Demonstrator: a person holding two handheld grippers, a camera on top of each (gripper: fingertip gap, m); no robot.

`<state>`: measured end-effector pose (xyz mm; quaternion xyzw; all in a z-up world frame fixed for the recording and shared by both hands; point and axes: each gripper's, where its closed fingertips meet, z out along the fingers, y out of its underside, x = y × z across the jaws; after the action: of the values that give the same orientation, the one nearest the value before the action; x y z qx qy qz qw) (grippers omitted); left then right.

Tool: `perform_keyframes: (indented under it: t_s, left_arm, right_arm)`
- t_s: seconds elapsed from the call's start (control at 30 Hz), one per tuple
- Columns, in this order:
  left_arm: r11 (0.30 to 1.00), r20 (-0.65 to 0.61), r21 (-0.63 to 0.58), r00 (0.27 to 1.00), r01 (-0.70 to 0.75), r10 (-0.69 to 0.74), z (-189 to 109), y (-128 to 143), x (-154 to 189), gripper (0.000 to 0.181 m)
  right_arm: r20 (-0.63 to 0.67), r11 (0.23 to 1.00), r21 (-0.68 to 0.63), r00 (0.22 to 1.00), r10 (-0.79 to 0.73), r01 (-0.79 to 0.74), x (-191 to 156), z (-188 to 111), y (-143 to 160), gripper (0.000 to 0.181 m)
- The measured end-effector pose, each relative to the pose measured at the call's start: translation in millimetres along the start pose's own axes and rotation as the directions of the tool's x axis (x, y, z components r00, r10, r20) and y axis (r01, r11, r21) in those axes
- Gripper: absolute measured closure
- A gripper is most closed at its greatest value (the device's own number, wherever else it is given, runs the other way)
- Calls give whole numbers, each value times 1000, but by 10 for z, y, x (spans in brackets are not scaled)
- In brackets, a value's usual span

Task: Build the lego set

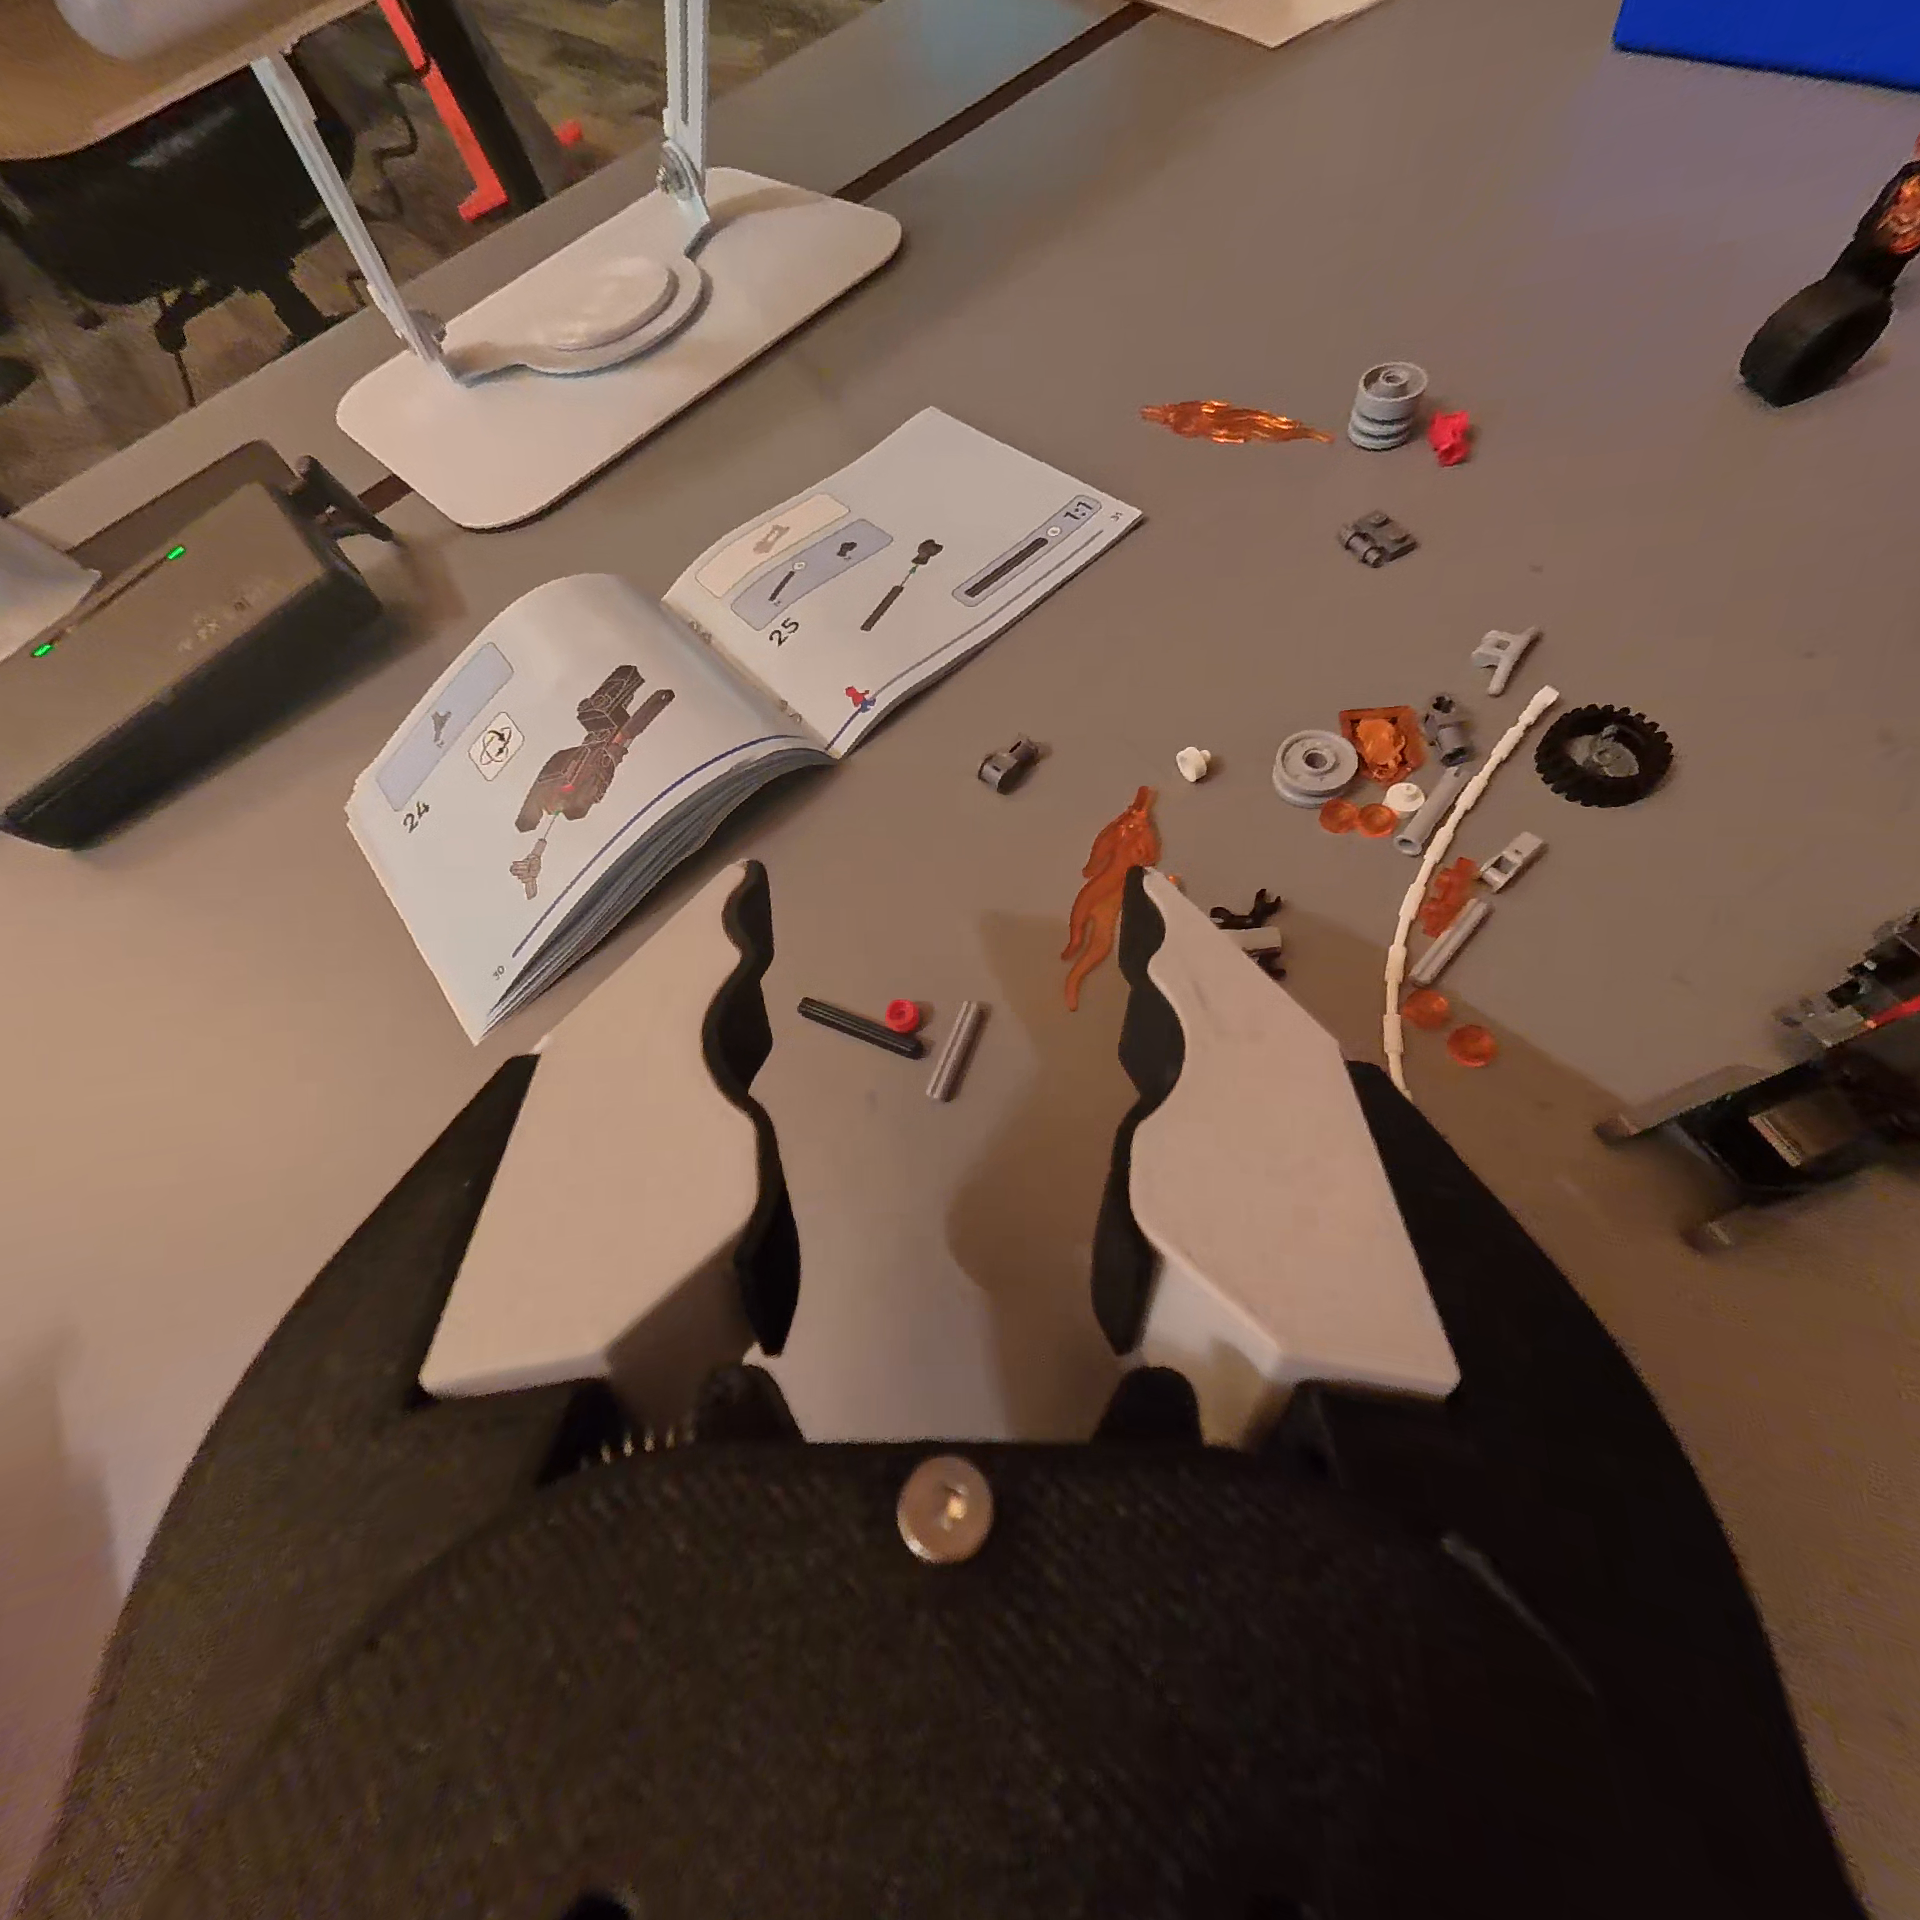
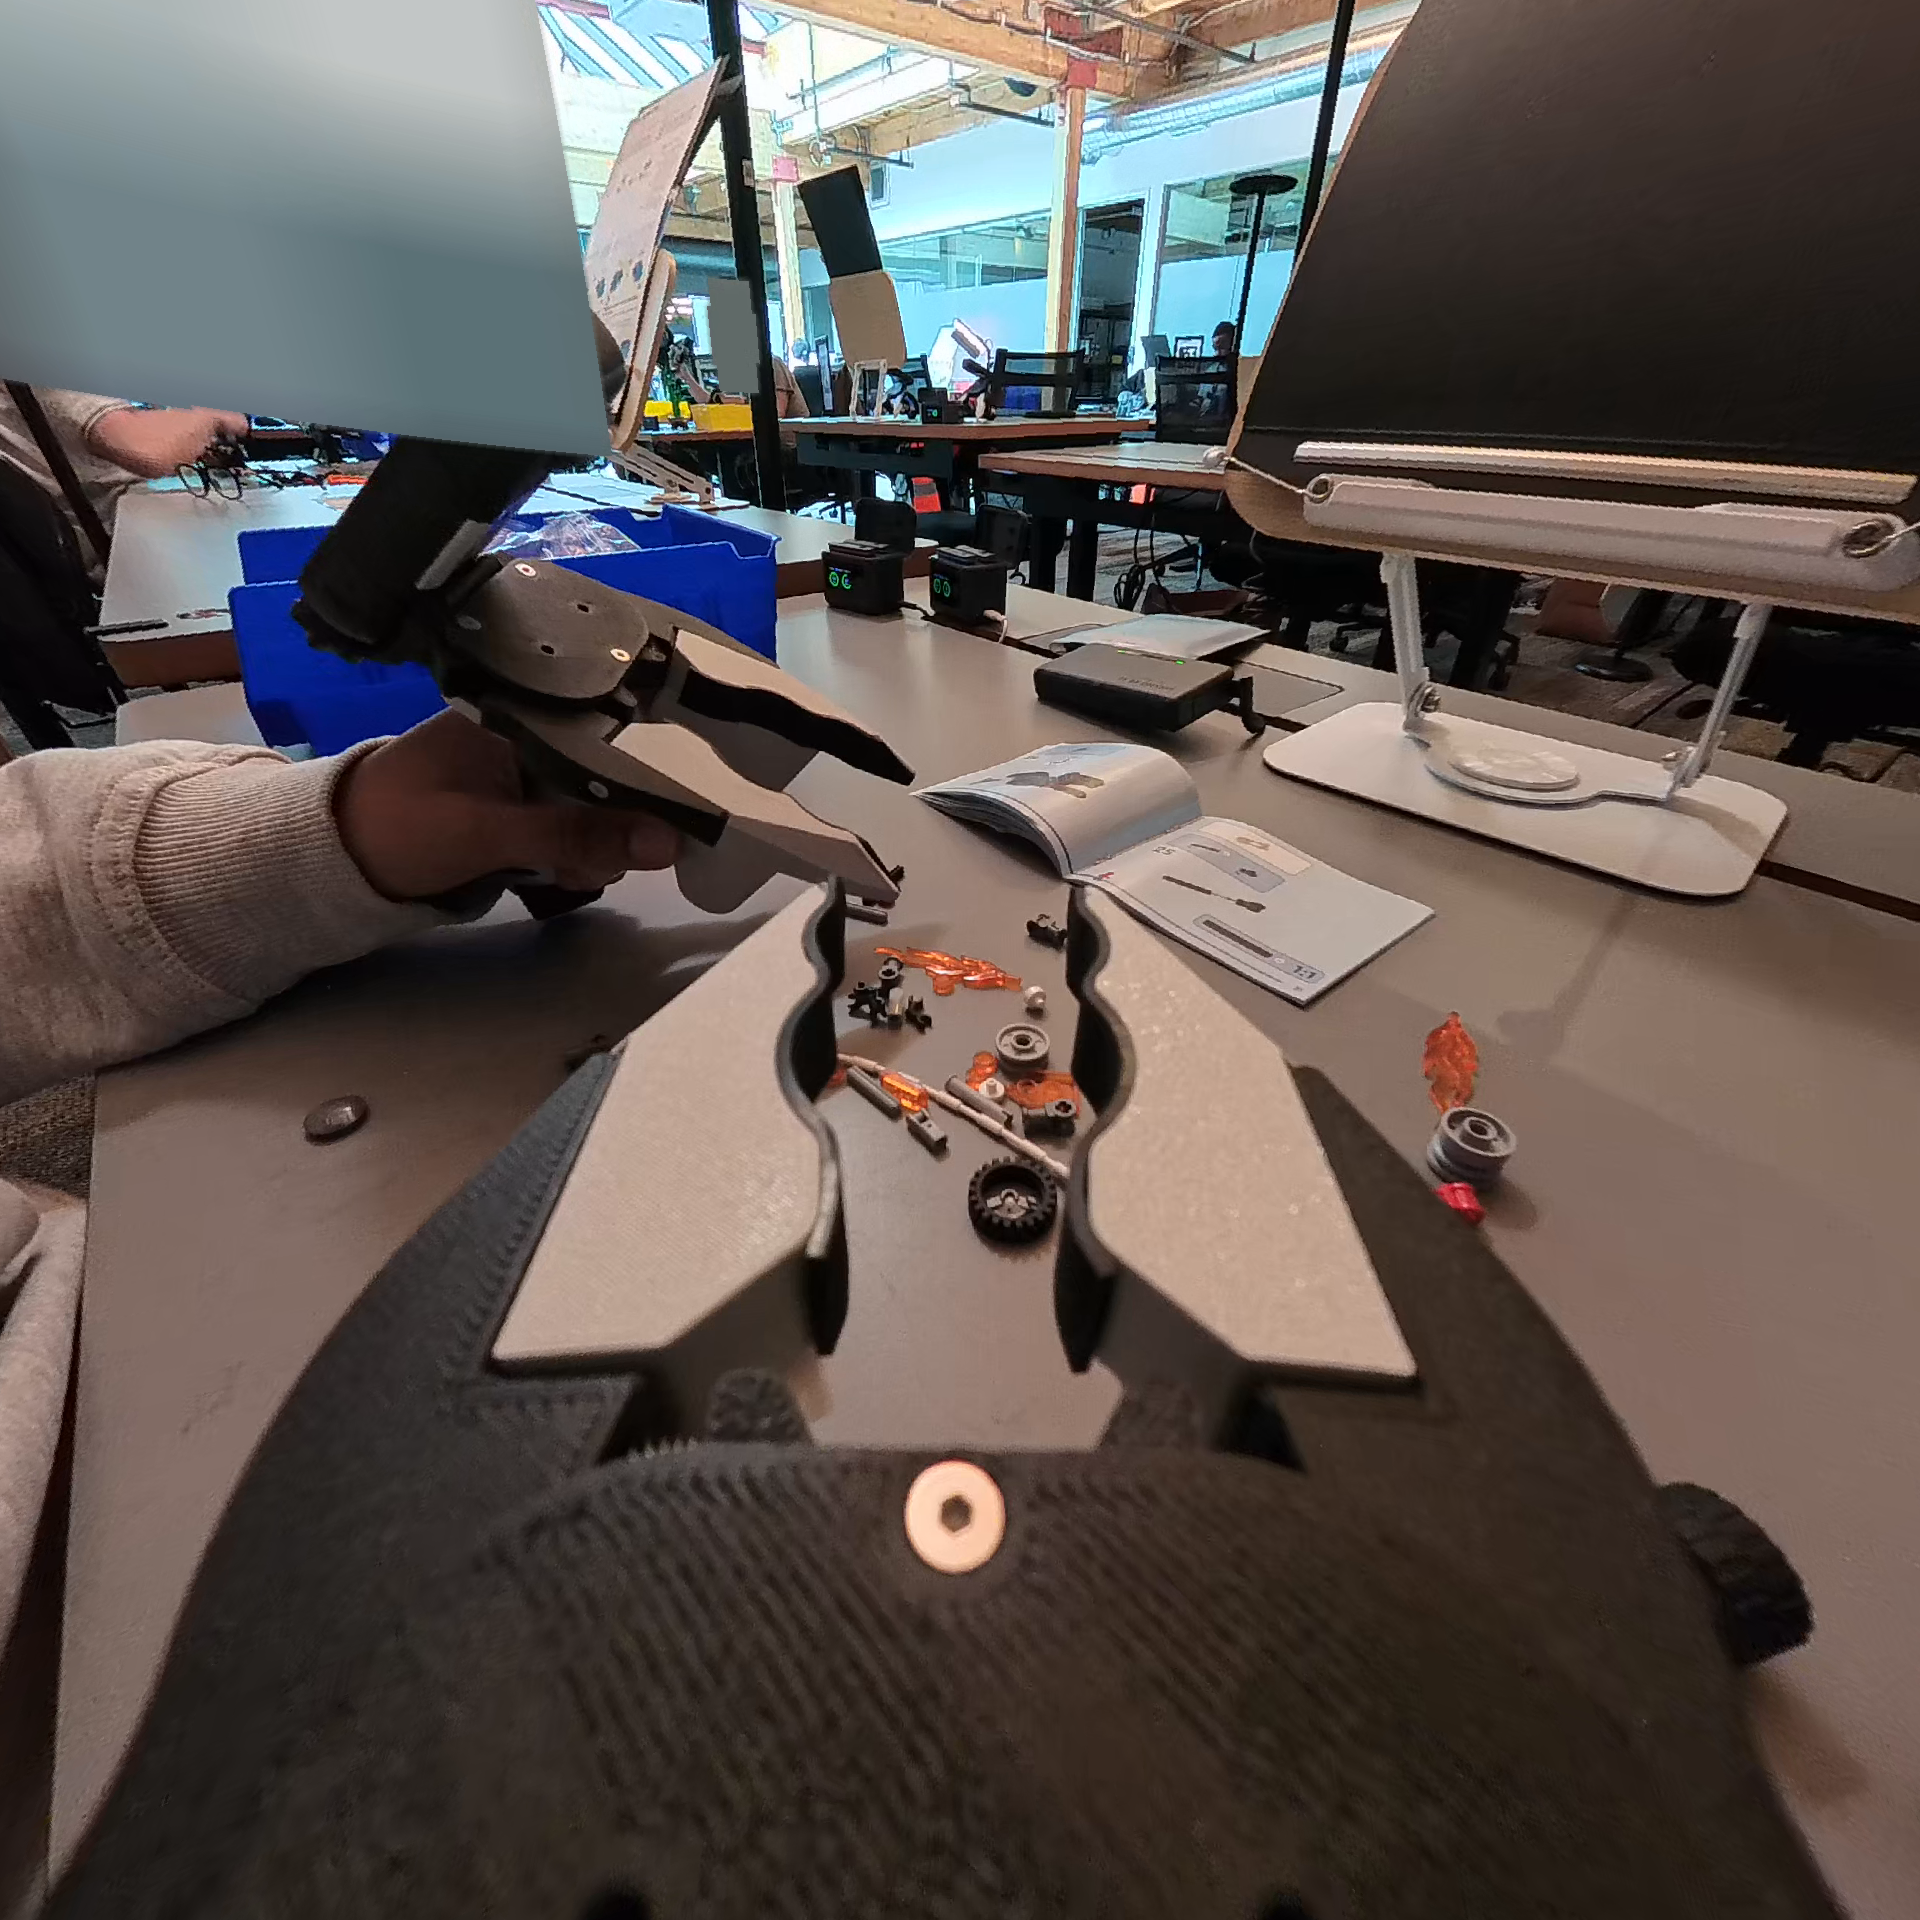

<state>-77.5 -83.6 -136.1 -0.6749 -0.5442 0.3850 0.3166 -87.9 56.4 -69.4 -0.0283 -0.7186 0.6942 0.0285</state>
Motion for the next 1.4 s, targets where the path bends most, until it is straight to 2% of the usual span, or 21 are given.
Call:
perform_keyframes:
  t_s: [0.27, 0.43, 0.5, 0.67, 0.7, 0.83, 0.9, 0.97, 1.0, 1.13, 1.3, 1.4]
  left_arm:
    - [1000, 8, -2, 1000, -10, 10, 8, 8, -5, 110]
    - [1000, 23, 27, 1000, -6, 5, -10, -33, -36, 95]
    - [999, 6, 50, 1000, 1, -1, -24, -68, -18, 92]
    - [992, -67, 127, 998, 8, 0, -82, -190, 82, 87]
    - [988, -75, 151, 997, 9, 3, -101, -227, 92, 87]
    - [971, -80, 238, 997, 14, 5, -181, -361, 85, 86]
    - [961, -97, 274, 995, 17, 11, -232, -418, 107, 95]
    - [945, -159, 327, 987, 17, 38, -321, -499, 200, 134]
    - [933, -188, 359, 981, 18, 53, -374, -547, 248, 147]
    - [899, -215, 436, 975, 41, 60, -488, -659, 269, 154]
    - [893, -227, 439, 974, 100, 2, -506, -660, 159, 168]
    - [872, -285, 464, 958, 158, -23, -563, -699, 152, 168]
  right_arm:
    - [1, 1000, -4, 1000, -4, 4, 12, 0, 2, 140]
    - [-2, 1000, -10, 1000, -8, 8, 19, 3, 6, 136]
    - [-1, 1000, -12, 1000, -10, 10, 18, 5, 8, 132]
    - [-48, 1000, 1, 998, -31, 32, 78, 4, -12, 107]
    - [-57, 999, 5, 998, -39, 39, 86, 0, -19, 106]
    - [-66, 997, 2, 995, -76, 76, 60, -16, -21, 123]
    - [-67, 996, 0, 993, -92, 93, 41, -23, -21, 132]
    - [-63, 996, 4, 994, -89, 90, 36, -30, -31, 140]
    - [-61, 996, 10, 994, -87, 88, 34, -35, -40, 142]
    - [-40, 993, 77, 996, -85, 87, -23, -53, -133, 144]
    - [2, 992, 61, 994, -110, 109, -144, -15, -99, 161]
    - [2, 992, 62, 994, -109, 108, -165, -9, -98, 172]
